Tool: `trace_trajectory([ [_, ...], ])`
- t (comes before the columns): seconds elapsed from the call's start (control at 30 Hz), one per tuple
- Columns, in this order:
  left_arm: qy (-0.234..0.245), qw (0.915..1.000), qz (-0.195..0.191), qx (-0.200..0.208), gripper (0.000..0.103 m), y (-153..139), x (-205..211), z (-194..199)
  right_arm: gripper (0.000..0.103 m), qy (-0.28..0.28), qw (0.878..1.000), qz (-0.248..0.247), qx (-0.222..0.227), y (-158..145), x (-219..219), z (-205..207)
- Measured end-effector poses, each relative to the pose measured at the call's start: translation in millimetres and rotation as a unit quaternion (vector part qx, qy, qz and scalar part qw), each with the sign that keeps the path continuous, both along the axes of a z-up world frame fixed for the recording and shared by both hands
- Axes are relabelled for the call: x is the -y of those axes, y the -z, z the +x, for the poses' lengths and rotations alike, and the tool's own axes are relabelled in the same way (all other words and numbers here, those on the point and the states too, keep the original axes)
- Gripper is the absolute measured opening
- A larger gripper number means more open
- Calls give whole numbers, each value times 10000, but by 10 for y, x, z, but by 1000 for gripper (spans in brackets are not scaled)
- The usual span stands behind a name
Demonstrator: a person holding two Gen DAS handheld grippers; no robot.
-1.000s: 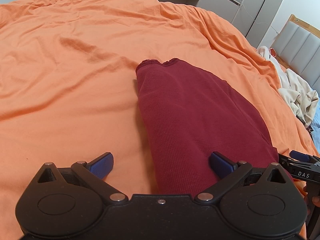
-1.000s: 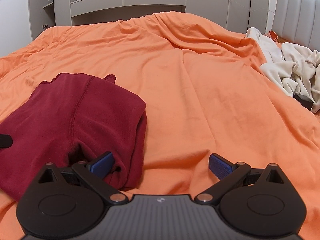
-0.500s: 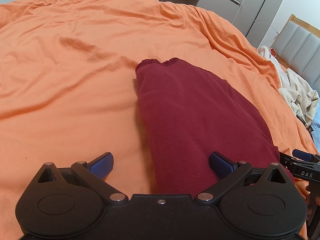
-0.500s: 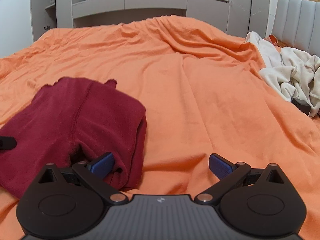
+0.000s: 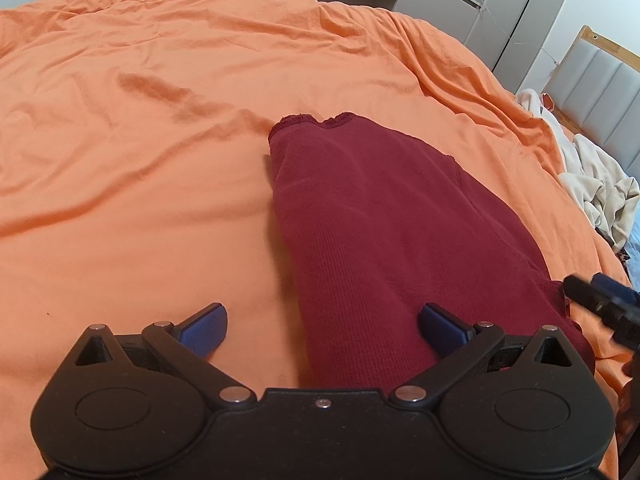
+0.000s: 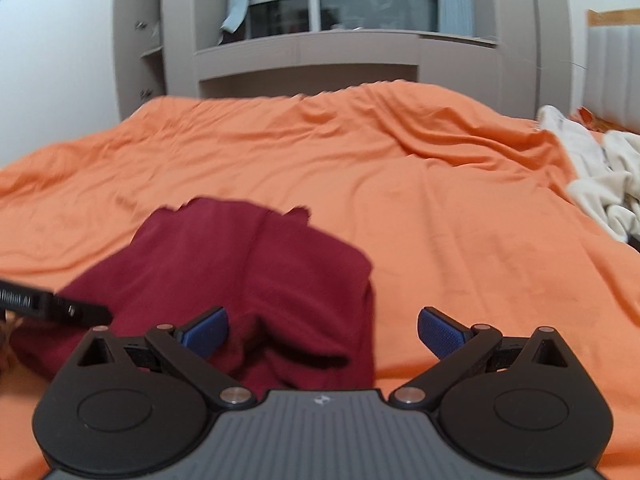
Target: Fold small clothes
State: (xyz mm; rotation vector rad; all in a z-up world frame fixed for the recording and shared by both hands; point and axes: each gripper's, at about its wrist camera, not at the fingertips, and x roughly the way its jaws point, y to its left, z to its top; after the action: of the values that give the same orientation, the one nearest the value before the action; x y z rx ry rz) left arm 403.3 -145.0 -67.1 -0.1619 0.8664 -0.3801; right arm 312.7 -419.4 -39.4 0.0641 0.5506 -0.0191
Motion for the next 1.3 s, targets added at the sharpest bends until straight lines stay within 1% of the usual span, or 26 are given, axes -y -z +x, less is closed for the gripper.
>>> trace_trajectory([
  [0.07, 1, 10000, 5, 2, 103, -1, 0, -1, 103, 36, 9998, -156, -103, 42, -54, 25],
  [0.13, 2, 10000, 8, 5, 103, 1, -4, 0, 103, 238, 9988, -300, -296, 90, -53, 65],
  [0.23, -22, 10000, -70, 59, 103, -35, -8, -19, 103, 353, 9984, -156, -420, 130, 19, 75],
  [0.4, 172, 9984, -313, 444, 102, -197, -38, -100, 103, 403, 9976, -325, -462, 125, 13, 60],
  [0.47, 189, 9980, -317, 521, 102, -233, -62, -103, 103, 404, 9974, -325, -494, 128, 14, 65],
  [0.53, 89, 9983, -294, 501, 102, -238, -102, -73, 103, 376, 9977, -255, -501, 119, 31, 60],
  [0.63, -204, 9988, -274, 341, 102, -222, -194, 2, 103, 242, 9990, 37, -366, 65, 94, 10],
  [0.73, -533, 9981, -276, 113, 102, -188, -301, 98, 103, 190, 9994, 254, -108, -8, 164, -60],
  [0.8, -598, 9975, -381, 9, 102, -167, -348, 135, 103, 190, 9990, 408, 15, -41, 221, -72],
  [0.87, -617, 9971, -452, -59, 102, -152, -360, 156, 103, 226, 9980, 591, 44, -35, 280, -64],
  [1.0, -576, 9976, -359, -130, 102, -121, -325, 167, 103, 250, 9937, 1088, -88, 31, 429, 66],
  [1.1, -559, 9977, -332, -196, 103, -81, -304, 174, 103, 63, 9882, 1486, -360, 88, 532, 281],
  [1.2, -537, 9978, -312, -226, 103, -63, -288, 184, 103, -113, 9851, 1681, -351, 156, 610, 415],
  [1.3, -510, 9981, -268, -219, 103, -53, -265, 185, 103, -64, 9790, 1981, -475, 267, 676, 546],
])
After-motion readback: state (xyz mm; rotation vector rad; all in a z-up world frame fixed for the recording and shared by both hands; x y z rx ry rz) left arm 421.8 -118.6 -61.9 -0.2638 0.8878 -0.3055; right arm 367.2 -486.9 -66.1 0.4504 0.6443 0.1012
